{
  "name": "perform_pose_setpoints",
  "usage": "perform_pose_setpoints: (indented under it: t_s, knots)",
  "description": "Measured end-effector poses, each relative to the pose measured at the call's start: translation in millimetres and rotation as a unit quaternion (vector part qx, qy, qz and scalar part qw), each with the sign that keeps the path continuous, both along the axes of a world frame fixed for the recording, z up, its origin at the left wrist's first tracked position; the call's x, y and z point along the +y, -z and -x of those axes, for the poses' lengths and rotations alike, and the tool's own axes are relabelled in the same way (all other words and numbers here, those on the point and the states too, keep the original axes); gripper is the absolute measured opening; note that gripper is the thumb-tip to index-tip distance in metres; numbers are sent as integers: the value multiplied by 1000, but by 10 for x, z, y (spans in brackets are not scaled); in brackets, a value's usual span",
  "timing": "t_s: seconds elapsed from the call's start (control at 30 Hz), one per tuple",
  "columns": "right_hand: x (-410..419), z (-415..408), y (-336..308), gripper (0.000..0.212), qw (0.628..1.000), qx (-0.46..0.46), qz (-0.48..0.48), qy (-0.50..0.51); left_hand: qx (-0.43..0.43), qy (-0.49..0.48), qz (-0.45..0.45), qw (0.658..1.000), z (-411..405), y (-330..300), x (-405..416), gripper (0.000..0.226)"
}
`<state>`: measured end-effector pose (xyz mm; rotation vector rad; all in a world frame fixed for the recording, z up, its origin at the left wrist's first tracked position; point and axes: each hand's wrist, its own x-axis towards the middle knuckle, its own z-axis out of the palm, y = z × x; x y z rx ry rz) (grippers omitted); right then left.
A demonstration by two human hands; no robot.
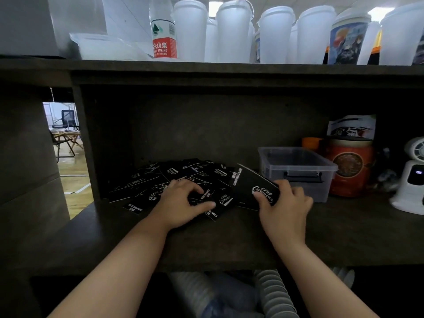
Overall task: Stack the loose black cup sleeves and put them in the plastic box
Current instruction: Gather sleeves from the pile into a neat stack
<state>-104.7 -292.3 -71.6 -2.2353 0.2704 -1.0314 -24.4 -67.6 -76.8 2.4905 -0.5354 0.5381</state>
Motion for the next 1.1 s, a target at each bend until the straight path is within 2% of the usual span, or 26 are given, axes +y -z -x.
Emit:
perform_pose_setpoints:
  t_s: [0.1,0.2,0.3,0.37,0.43,0.53,0.7,0.8,0.9,1.0,1.03,1.1]
  knots:
    - [-19,-29,-12,52,999,17,-40,-12,25,9,-61,998,7,23,-25,54]
    - [-10,-36,-1,51,999,14,-16,-33,-13,-7,-45,999,-16,21,-23,36]
    - [21,-40,16,48,996,-13,27,-78,-38,-57,-10,998,-44,15,-11,33]
    - [46,-56,38,45,992,-25,67,-102,-26,-100,-11,995,-46,15,-7,38]
    - [61,-75,64,46,987,-14,96,-125,3,-125,-51,991,-41,29,-9,51]
    - [73,-71,83,47,980,37,134,-140,14,-116,-65,991,-17,19,-19,47]
    - [74,-41,57,48,977,60,143,-146,26,-87,-20,996,-52,34,15,39]
    - [60,-58,55,45,985,32,104,-135,41,-46,53,997,-68,39,38,18]
    - [35,-72,53,46,994,1,57,-97,14,-16,112,993,11,-13,-9,15]
    - [17,-73,44,48,998,-4,31,-62,-32,-1,124,992,134,-67,-92,25]
    - [14,-72,38,48,998,-4,24,-55,-21,3,94,995,156,-59,-106,37]
    - [2,-71,26,48,999,-4,11,-50,43,-8,-38,998,201,-47,-119,82]
